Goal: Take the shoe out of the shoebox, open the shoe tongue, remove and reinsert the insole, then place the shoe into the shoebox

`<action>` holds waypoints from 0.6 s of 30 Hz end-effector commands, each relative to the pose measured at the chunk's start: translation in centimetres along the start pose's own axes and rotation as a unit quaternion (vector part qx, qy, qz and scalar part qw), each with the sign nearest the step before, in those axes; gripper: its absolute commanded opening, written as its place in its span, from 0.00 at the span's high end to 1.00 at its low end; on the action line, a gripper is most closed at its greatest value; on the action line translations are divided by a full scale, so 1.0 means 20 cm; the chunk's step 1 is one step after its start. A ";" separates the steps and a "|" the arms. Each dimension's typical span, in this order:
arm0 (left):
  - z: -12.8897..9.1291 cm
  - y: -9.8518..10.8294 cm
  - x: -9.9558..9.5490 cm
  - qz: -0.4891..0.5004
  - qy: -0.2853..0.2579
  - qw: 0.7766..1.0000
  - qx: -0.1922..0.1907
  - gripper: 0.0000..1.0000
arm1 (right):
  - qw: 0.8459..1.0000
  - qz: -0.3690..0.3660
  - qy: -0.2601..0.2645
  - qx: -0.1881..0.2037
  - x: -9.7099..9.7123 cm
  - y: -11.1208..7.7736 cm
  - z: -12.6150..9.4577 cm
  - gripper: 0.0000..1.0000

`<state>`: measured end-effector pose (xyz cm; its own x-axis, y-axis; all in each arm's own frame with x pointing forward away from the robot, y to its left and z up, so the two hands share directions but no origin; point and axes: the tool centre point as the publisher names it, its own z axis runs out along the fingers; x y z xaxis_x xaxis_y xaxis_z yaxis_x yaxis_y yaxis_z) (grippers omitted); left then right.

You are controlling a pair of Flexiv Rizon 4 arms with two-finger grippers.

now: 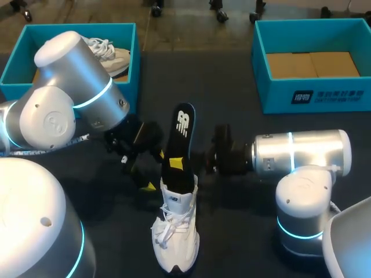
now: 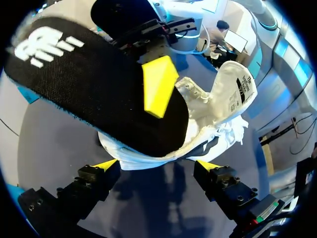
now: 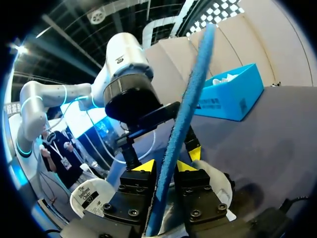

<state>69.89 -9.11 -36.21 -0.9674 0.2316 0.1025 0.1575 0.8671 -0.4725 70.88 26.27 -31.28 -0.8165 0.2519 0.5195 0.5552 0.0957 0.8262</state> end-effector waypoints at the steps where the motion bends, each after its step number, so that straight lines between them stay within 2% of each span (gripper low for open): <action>1: 0.00 0.00 0.00 0.000 -0.001 1.000 0.001 0.00 | 1.000 0.000 -0.005 -0.029 0.01 -0.02 0.02 0.79; 6: 0.00 0.00 0.00 0.000 -0.001 1.000 0.001 0.00 | 0.999 0.002 -0.008 -0.049 0.01 -0.02 0.02 0.76; 15: 0.00 0.00 0.00 0.000 -0.001 1.000 0.001 0.00 | 0.995 0.006 -0.019 -0.093 0.03 -0.03 0.00 0.82; 18: 0.00 0.00 0.00 0.000 -0.001 1.000 0.001 0.00 | 0.995 0.004 -0.022 -0.099 0.02 -0.03 0.00 0.80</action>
<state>69.89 -9.11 -36.21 -0.9674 0.2317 0.1025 0.1576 0.8671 -0.4725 70.65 26.30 -31.32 -0.8024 0.2908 0.5211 0.5302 -0.0532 0.8462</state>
